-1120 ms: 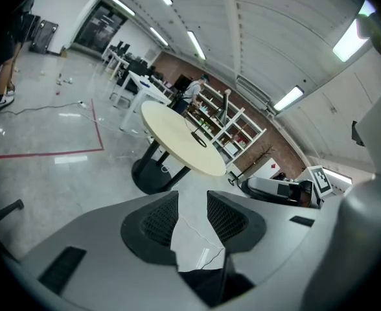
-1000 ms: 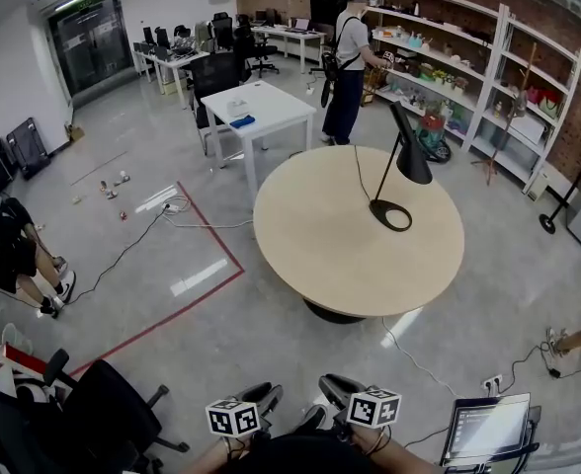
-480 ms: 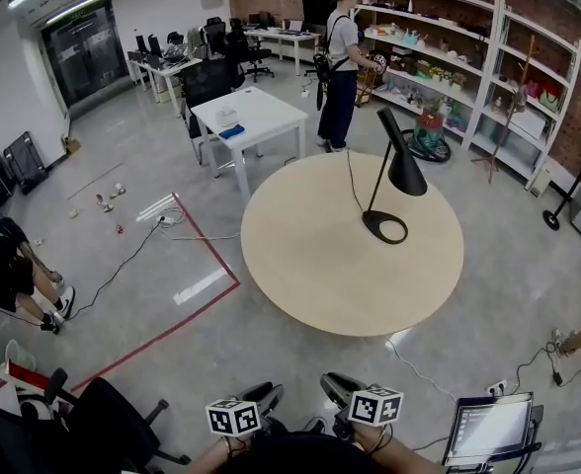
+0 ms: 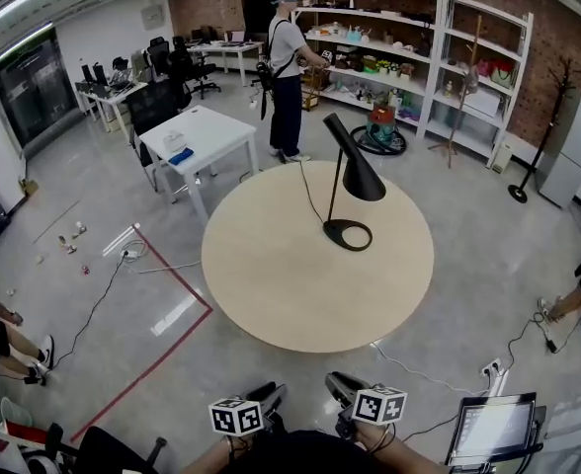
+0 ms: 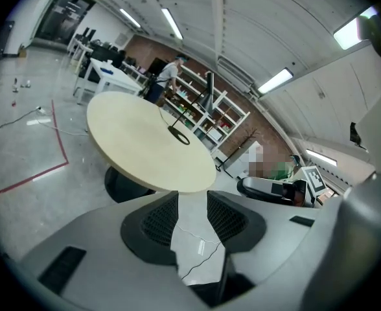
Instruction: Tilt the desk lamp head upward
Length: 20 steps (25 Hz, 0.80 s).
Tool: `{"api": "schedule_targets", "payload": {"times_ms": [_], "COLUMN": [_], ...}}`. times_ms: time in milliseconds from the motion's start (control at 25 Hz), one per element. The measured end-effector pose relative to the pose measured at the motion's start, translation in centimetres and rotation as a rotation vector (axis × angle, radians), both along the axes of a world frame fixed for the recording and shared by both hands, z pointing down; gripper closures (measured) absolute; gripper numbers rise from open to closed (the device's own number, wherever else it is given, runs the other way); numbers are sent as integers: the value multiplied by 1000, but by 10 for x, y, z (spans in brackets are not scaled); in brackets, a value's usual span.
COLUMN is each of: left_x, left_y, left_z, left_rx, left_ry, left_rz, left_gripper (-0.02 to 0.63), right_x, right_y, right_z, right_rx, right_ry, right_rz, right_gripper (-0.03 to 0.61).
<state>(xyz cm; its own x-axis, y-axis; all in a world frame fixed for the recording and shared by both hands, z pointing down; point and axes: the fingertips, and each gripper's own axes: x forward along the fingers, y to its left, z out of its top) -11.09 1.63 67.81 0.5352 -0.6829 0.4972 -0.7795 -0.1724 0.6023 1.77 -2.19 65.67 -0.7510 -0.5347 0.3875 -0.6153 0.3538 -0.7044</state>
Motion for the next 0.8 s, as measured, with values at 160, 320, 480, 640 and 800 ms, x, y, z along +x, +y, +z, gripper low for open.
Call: {"api": "schedule_targets", "payload": {"times_ms": [160, 320, 480, 640, 800], "left_x": [-1, -13, -30, -46, -55], "left_y": [-37, -75, -108, -133, -155], "left_z": [0, -8, -12, -10, -11], "left_rx": [15, 29, 33, 41, 92], "left_ry": [15, 28, 43, 38, -18], "left_rz": [65, 117, 146, 186, 257], "left_gripper": [469, 469, 469, 469, 469], "right_x": [5, -1, -16, -33, -42], "right_y": [-27, -56, -79, -98, -110], "right_z": [0, -4, 0, 6, 10], "right_rx": [11, 10, -13, -39, -63], "right_ry": [23, 34, 41, 54, 71], "right_rz": [82, 152, 191, 221, 264], "right_gripper": [505, 505, 505, 505, 505]}}
